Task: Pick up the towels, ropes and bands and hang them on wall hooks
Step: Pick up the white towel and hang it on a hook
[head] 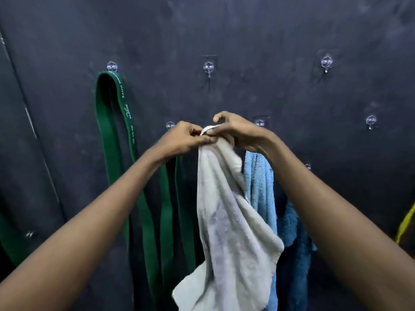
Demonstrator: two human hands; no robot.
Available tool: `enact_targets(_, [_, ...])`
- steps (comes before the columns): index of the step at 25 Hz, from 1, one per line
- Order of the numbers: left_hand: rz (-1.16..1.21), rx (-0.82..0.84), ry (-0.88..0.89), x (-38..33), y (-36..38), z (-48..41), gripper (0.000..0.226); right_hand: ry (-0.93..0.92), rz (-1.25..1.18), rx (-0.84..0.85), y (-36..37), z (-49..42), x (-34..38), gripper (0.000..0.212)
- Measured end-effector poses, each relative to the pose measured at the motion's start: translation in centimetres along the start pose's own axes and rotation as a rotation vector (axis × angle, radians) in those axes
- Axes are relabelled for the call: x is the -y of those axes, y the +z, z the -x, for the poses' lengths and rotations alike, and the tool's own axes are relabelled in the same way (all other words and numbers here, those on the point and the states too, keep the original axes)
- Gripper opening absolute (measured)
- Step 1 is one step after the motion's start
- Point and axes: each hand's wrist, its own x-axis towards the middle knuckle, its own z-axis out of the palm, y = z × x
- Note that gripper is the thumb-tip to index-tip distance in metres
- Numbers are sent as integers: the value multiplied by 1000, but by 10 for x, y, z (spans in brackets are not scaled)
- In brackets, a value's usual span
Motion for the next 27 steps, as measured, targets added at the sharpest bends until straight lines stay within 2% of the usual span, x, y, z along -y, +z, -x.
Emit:
enact_targets(2, [-119,-110,-13,-1,-4,1,40,-4,-186,62,-11,6,-8,45])
enact_targets(3, [-174,-175,-19,-4,-4,2,33,-11,-168,74,-15,9,-16,54])
enact_targets(5, [-148,-286,-21,-6,-3,3,31,4,108,83,-16,14,-37,60])
enact_targets(7, [-7,-373,-11,-4,-5,-1,29,38,286,165,-14,20,-68,40])
enact_targets(9, [245,-443,-30,1,-13,-7,25,44,157,177,-17,25,-89,25])
enact_targets(11, [537,-484,-95,-1,-19,-11,9,19,-60,-8,-19,22,-85,25])
enact_targets(13, [638,-376,-160,-2,-25,-9,6,-78,-76,-251,-23,13,-65,29])
enact_targets(15, [571,-37,-152,-1,-26,-2,19,-197,86,-309,-19,4,-40,31])
enact_targets(16, [501,104,-154,-1,-25,3,22,-236,142,-278,-14,1,-31,30])
enact_targets(17, [432,149,-186,0,-24,5,22,-251,152,-229,-11,-2,-25,26])
enact_targets(18, [412,100,-239,1,-25,5,19,-248,158,-179,-10,-3,-22,21])
enact_targets(20, [547,-4,-336,2,-30,3,11,-209,294,-42,-12,0,-22,32])
enact_targets(22, [700,5,-337,3,-34,3,16,-18,564,171,-18,9,-29,35])
enact_targets(24, [761,-52,-339,6,-37,2,24,176,688,317,-27,22,-40,27])
enact_targets(26, [811,-168,-347,12,-45,2,32,210,496,321,-33,26,-50,20])
enact_targets(27, [824,-195,-342,13,-51,3,33,159,335,247,-35,24,-51,20])
